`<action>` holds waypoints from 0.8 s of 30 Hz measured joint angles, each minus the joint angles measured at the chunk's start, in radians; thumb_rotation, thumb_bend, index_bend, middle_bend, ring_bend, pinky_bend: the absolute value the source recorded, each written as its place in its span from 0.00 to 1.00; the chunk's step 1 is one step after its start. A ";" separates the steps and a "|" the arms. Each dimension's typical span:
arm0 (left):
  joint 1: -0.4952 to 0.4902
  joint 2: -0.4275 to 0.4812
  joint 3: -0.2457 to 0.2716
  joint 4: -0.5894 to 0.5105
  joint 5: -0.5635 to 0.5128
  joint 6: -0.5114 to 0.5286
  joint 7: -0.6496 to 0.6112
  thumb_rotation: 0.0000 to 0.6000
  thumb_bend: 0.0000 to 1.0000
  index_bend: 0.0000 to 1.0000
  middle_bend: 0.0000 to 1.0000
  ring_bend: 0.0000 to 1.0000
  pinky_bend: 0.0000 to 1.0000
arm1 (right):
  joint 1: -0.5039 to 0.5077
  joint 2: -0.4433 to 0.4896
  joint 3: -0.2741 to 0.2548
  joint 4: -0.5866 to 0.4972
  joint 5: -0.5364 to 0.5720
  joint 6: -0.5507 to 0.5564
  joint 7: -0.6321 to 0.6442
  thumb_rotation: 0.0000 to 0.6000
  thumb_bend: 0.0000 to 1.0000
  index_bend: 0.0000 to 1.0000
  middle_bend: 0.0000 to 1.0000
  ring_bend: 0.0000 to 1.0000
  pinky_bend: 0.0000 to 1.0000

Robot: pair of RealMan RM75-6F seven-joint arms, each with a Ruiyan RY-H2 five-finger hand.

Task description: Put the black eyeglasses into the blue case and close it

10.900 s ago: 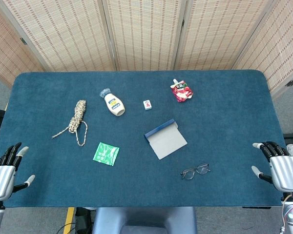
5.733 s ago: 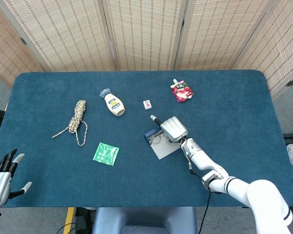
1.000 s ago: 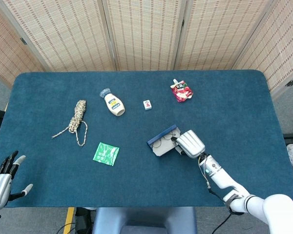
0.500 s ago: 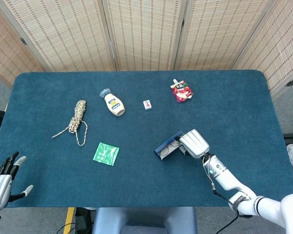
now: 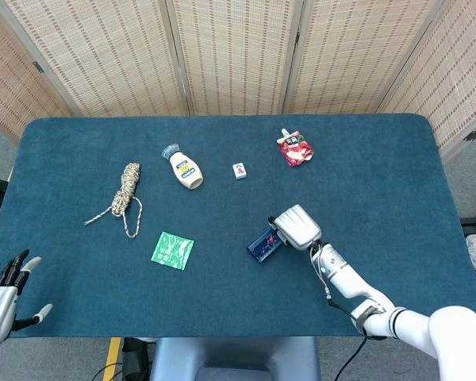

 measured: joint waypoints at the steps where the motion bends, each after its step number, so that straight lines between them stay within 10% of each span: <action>1: 0.000 0.000 0.000 0.000 -0.001 -0.001 -0.001 1.00 0.25 0.13 0.02 0.08 0.26 | 0.004 -0.006 0.004 0.004 0.007 -0.008 -0.005 1.00 0.49 0.29 0.90 1.00 0.99; 24: 0.004 0.001 0.005 0.002 -0.011 -0.012 -0.013 1.00 0.25 0.13 0.02 0.08 0.26 | 0.049 -0.057 0.041 0.081 0.082 -0.093 -0.067 1.00 0.32 0.16 0.89 1.00 0.99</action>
